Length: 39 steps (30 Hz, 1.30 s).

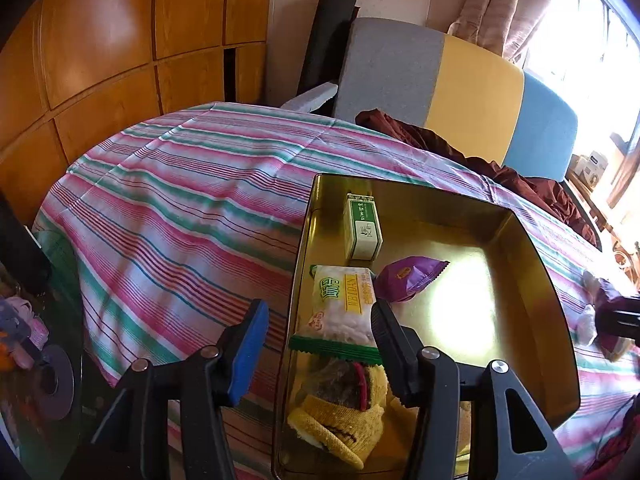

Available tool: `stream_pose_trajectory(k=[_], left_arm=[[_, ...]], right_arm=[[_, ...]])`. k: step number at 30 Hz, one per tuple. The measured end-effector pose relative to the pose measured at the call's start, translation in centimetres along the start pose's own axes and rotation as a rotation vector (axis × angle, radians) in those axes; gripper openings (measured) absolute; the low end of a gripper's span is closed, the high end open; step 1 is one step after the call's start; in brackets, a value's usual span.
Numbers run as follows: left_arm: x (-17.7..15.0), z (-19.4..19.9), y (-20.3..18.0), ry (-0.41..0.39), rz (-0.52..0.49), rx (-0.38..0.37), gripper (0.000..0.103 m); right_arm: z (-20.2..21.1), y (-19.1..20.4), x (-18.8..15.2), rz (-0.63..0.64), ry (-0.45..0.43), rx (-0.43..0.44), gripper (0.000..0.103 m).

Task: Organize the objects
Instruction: 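Open the left tool over the tray while the right tool drops the purple packet in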

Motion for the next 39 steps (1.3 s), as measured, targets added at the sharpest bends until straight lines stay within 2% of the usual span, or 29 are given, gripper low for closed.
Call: stream_pose_trajectory(k=[7, 9, 11, 13, 18, 20, 21, 31, 39], left_arm=[[-0.5, 0.6, 1.4, -0.005, 0.03, 0.015, 0.066], [-0.7, 0.6, 1.7, -0.001, 0.038, 0.019, 0.068], [-0.8, 0.5, 1.9, 0.002, 0.048, 0.016, 0.071], [-1.0, 0.5, 2.1, 0.003, 0.049, 0.018, 0.075], [-1.1, 0.5, 2.1, 0.0, 0.038, 0.026, 0.078], [-1.0, 0.6, 2.0, -0.002, 0.04, 0.022, 0.078], [-0.9, 0.6, 1.9, -0.004, 0.038, 0.021, 0.078], [0.1, 1.9, -0.1, -0.039, -0.023, 0.011, 0.082], [0.8, 2.4, -2.9, -0.051, -0.09, -0.016, 0.082]], right_arm=[[-7.7, 3.8, 2.1, -0.064, 0.056, 0.05, 0.035], [-9.3, 4.6, 2.2, -0.075, 0.082, 0.081, 0.039], [-10.2, 5.6, 2.0, -0.086, 0.097, 0.13, 0.061], [-10.4, 6.3, 1.8, -0.077, 0.097, 0.158, 0.069], [-9.3, 5.8, 0.9, -0.068, 0.068, 0.137, 0.069], [-8.5, 5.3, 0.8, -0.073, 0.045, 0.121, 0.078], [-8.0, 5.1, 0.7, -0.077, 0.032, 0.116, 0.08], [-2.5, 1.6, -0.2, -0.114, -0.112, 0.001, 0.08], [0.5, -3.9, -1.0, -0.214, -0.176, -0.08, 0.08]])
Point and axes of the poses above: each gripper's, at about its wrist camera, not at the fingertips, and z roughly against the way its jaws point, y to its left, x to its top, the point moved 4 cm from there along -z, roughly the way its jaws point, and after that the axes turned 12 degrees about -z, right-handed, at the moved point
